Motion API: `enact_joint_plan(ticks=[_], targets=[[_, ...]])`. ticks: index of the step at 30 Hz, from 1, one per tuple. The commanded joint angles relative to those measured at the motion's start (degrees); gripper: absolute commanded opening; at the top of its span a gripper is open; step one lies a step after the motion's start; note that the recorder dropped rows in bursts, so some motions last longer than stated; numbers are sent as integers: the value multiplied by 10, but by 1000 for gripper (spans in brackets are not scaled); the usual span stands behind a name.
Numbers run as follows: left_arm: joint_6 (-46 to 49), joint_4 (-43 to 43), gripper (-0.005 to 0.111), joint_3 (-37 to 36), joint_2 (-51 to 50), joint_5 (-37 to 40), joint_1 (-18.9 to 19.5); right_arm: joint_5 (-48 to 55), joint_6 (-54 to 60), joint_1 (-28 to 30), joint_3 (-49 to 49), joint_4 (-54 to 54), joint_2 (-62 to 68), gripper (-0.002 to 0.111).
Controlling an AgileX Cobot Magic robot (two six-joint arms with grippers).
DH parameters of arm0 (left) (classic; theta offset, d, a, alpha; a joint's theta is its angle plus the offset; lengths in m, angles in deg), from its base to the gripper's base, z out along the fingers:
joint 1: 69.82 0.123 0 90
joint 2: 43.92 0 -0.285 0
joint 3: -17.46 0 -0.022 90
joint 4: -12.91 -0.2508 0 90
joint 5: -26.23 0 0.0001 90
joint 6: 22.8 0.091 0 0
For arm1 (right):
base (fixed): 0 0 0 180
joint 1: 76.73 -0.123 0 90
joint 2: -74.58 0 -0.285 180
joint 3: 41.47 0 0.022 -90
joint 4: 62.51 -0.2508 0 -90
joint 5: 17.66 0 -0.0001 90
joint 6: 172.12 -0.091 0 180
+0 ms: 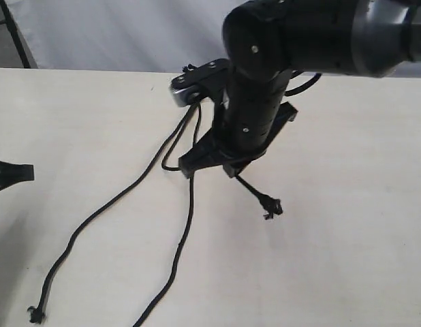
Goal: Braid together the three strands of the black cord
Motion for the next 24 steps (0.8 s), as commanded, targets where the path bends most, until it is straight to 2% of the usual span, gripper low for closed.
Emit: enact_joint_plan(ticks=[1,6,10,20,22,24], targets=[[-3,-1,0,3,-1,-5,-1,-48,-23,64,-25,7,4,0],[-3,-1,0,3,-1,-5,-1,-115,-40,135,-83,7,20,0],[-3,-1,0,3,-1,-5,-1,-125,-53,174,-116,6,37,0],[-3,-1,0,3,-1,-3,-1,-133,-64,185,-135,8,77,0],[-3,-1,0,3,-1,-3,-1,-133,-64,185,-135,10,79,10],[-3,-1,0,3,-1,-3,-1,-133,-72,185,-135,10,79,25]])
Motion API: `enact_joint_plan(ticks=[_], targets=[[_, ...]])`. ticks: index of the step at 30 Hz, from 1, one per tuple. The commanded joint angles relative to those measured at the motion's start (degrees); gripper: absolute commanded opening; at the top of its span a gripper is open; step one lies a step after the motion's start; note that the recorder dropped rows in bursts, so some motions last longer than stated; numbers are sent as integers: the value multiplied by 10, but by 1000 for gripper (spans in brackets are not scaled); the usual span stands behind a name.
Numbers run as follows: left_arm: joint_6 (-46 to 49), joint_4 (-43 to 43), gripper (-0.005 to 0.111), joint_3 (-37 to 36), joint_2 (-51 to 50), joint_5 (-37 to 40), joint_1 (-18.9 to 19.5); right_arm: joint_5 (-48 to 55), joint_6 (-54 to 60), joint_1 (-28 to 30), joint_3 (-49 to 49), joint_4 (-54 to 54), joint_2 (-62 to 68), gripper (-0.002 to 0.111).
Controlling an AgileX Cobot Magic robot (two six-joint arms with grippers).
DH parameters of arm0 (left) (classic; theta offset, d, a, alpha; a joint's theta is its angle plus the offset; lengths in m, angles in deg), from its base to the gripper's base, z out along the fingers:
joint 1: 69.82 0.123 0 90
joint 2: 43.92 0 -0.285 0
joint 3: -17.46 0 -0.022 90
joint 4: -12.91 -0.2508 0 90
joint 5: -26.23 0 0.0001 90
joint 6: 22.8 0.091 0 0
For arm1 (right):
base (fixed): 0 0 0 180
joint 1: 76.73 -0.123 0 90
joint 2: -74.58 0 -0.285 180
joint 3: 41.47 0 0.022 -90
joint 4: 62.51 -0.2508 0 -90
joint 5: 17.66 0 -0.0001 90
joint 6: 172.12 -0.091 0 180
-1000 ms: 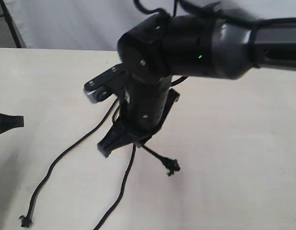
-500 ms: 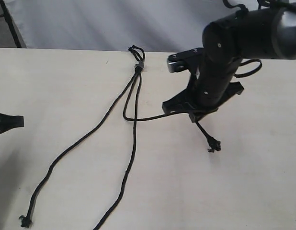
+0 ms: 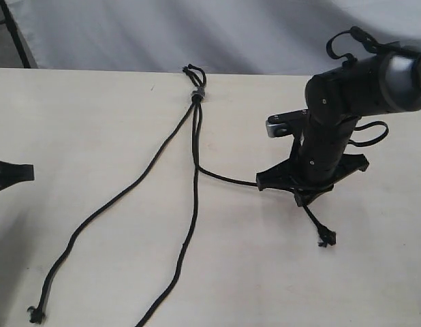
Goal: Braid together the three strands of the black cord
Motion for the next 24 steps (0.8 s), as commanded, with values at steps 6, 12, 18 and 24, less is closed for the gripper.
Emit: enact_joint_plan(ticks=[6,12,18,24], targets=[[-3,-1,0,3,-1,-3,-1,-1,29,3,3,5,2,67],[-3,-1,0,3,-1,-5,-1,46,35,3,44,-3,-32,68],[-3,-1,0,3,-1,-18,-1,42,53,0,47,-35,-106,68],[-13,0,0,3,-1,20,-38,14,60,0,25,-46,-154,68]])
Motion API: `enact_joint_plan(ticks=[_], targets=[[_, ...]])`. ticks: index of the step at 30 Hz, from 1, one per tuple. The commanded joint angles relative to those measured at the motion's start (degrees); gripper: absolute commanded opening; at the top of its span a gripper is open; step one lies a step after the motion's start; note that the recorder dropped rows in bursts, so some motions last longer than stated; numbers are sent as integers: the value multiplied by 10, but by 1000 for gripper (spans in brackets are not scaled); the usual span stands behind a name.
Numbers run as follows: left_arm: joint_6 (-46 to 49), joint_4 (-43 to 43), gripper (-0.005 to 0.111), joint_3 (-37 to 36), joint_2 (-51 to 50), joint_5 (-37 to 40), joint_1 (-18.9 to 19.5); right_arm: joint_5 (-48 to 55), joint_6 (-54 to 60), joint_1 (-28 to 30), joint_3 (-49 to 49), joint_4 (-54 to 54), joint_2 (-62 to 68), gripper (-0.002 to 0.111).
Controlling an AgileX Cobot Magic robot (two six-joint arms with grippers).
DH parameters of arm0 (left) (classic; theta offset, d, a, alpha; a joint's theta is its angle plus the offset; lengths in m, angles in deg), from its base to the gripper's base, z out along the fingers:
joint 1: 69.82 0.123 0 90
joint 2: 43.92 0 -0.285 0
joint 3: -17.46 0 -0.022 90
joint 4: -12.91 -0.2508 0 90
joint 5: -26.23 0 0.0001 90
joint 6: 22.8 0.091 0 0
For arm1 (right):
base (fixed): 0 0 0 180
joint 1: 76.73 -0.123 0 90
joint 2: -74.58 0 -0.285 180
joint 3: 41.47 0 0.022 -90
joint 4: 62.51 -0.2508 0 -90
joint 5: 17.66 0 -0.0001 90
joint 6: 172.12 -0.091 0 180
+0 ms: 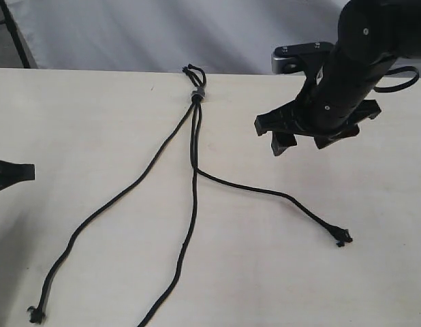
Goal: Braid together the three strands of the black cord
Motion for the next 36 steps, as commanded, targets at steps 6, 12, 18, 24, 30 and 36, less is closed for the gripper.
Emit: enact_joint_plan(ticks=[6,12,18,24,30,36], targets=[[-22,2,0,3,-1,3,-164,-56,13,0,-63,-8,-37,68],[-54,2,0,24,-4,-26,-274,-71,13,0,-78,-8,-37,68],[-71,2,9,95,-51,37,-352,-74,14,0,-77,-13,-37,68],[-71,-1,40,148,-163,57,-452,-74,17,0,-77,-14,-37,68],[-37,-5,38,163,-242,22,-472,-74,17,0,-77,-14,-37,68],[-24,-17,0,163,-284,16,-472,-94,21,0,-98,-14,-37,68]])
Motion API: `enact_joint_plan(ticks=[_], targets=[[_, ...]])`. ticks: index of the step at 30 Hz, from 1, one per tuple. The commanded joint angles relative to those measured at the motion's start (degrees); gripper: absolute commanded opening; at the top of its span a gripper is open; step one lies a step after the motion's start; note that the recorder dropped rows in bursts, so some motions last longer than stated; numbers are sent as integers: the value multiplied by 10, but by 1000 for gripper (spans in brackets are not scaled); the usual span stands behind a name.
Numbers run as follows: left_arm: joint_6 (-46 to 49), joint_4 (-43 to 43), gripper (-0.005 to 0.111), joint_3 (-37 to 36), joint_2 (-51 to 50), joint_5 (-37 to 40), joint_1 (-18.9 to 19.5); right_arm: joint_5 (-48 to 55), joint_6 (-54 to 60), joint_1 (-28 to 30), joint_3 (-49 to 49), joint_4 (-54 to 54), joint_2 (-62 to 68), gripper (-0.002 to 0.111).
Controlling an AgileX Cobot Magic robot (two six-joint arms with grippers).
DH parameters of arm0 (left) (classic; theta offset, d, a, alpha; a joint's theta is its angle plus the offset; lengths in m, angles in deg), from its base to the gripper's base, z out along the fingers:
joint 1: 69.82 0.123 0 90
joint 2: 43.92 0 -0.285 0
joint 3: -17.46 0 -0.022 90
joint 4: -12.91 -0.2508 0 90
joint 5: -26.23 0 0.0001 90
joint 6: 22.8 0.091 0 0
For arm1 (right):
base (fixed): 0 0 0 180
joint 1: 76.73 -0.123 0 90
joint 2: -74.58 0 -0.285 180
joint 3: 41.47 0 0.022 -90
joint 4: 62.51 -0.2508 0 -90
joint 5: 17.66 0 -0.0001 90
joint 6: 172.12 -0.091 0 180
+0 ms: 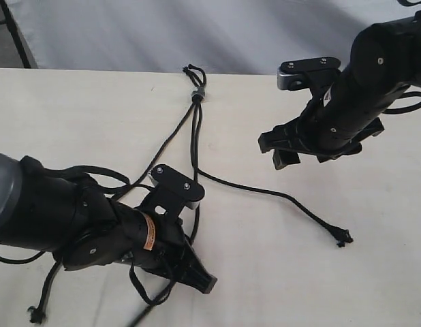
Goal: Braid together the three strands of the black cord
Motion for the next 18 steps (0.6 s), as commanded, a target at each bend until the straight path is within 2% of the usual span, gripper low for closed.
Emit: enact_joint_plan(ticks=[1,5,6,9,10,11,12,13,15,18], targets=[[3,-5,0,1,-18,3,-3,-13,12,0,-15,-1,-5,68],[27,-5,0,1,13,22,6,-16,14,0,-18,-1,-5,68],[44,-5,0,10,38,64,23,-16,15,0,-18,-1,-5,68],[101,-6,0,31,105,143,109,-20,19,0,-18,-1,-5,68],[111,-11,0,32,116,144,134,-21,22,0,-18,-1,-5,68],[115,-41,0,32,130,147,184,-24,22,0,-18,-1,-5,68],[115,-62,0,32,132,150,208,-26,24,0,-18,-1,-5,68],[115,-84,0,29,132,147,251,-31,27,0,-18,-1,-5,68],[113,-79,0,11,120,86,303,-39,36,0,-18,-1,-5,68],[113,-79,0,-12,96,23,329,-39,41,0,-18,-1,-5,68]])
